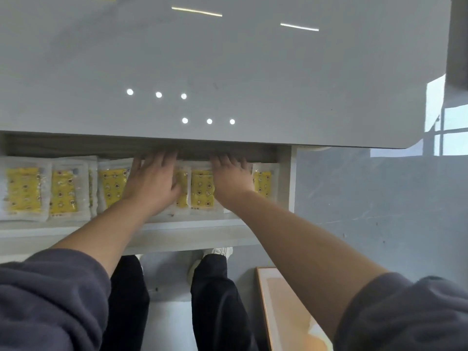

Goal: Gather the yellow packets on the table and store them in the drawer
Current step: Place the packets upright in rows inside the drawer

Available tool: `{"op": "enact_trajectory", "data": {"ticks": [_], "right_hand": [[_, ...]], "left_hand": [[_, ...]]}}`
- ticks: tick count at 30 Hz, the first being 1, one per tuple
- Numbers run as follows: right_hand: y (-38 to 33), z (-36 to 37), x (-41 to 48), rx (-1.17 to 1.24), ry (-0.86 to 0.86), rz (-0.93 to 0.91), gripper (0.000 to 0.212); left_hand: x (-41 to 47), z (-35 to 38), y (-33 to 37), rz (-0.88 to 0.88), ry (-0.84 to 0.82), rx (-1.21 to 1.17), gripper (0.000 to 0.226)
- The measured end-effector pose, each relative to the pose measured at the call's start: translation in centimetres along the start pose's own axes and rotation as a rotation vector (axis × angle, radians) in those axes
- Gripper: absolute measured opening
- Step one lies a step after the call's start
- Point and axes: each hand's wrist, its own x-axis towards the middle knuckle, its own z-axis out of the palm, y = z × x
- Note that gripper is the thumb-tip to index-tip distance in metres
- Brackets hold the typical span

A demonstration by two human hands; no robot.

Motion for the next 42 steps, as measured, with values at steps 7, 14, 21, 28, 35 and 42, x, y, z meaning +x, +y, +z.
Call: {"op": "enact_trajectory", "data": {"ticks": [7,14,21,28,35,42], "right_hand": [[-6.9,0.1,2.4,0.044,-0.061,-0.081,0.073],[-9.2,-0.3,3.1,0.041,-0.037,0.004,0.065],[-13.6,0.5,4.1,0.004,0.014,0.063,0.066],[-21.5,0.6,6.4,0.1,0.066,-0.106,0.067],[-23.4,1.1,6.3,0.06,0.084,-0.031,0.055],[-22.3,0.9,4.5,0.071,0.061,-0.039,0.074]], "left_hand": [[-0.8,-0.1,-7.3,-0.05,-0.099,-0.016,0.059],[-1.2,0.0,-9.8,0.014,-0.081,0.008,0.068],[-2.0,-1.1,-15.1,0.024,0.01,-0.027,0.062],[-3.7,-1.5,-21.7,-0.066,-0.087,0.103,0.044],[-3.9,-1.4,-23.0,-0.026,-0.098,0.081,0.044],[-4.7,-1.5,-21.8,0.006,-0.133,0.069,0.07]]}}
